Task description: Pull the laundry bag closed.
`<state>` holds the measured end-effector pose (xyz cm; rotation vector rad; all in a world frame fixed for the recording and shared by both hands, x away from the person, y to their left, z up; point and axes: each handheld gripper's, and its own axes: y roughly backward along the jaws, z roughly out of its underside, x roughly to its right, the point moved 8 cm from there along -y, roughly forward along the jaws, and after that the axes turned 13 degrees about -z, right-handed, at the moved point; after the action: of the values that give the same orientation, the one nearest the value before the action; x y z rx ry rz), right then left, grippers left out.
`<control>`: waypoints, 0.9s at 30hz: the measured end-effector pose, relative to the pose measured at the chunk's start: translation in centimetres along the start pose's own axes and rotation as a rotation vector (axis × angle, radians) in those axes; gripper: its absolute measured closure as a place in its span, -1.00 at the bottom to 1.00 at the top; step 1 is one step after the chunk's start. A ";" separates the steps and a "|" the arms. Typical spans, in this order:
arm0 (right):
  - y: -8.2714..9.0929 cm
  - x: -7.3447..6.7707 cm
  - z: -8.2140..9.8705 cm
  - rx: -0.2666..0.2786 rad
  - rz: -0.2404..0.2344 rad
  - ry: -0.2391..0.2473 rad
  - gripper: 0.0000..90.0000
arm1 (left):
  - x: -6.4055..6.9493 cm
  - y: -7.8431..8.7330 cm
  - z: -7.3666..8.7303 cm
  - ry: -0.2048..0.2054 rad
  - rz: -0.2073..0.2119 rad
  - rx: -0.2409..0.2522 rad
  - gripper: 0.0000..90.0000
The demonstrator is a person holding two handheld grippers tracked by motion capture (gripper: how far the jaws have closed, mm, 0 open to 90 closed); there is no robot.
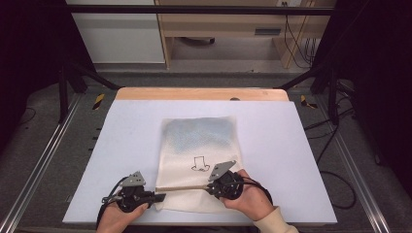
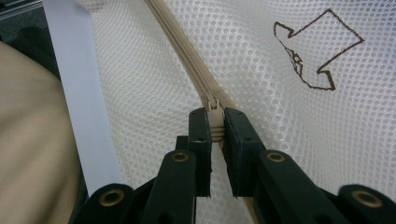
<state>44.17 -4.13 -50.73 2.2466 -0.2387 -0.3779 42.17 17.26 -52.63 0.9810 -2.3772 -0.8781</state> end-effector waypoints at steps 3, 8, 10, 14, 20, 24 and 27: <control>0.1 0.1 0.2 0.002 0.002 -0.005 0.82 | 0.0 0.0 0.0 -0.002 -0.002 -0.001 0.84; 0.3 0.2 0.4 0.001 0.005 0.000 0.82 | 0.0 0.0 0.0 0.001 -0.001 -0.002 0.84; 0.4 0.1 0.5 0.006 0.003 -0.007 0.82 | 0.0 0.0 0.0 -0.001 -0.001 -0.002 0.84; 0.4 0.1 0.6 0.005 0.004 -0.010 0.82 | 0.0 0.0 0.0 -0.002 -0.001 -0.003 0.84; 0.5 0.2 0.8 0.006 0.003 -0.009 0.82 | 0.0 0.0 0.0 -0.001 -0.001 -0.002 0.84; 0.7 0.3 1.0 0.009 0.008 -0.017 0.82 | 0.0 0.0 0.0 -0.001 -0.001 -0.001 0.84; 0.8 0.3 1.1 0.011 0.006 -0.014 0.82 | 0.0 0.0 0.0 -0.001 -0.001 -0.002 0.84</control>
<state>44.04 -5.50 -50.86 2.2540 -0.2556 -0.3906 42.19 17.26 -52.66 0.9810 -2.3764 -0.8807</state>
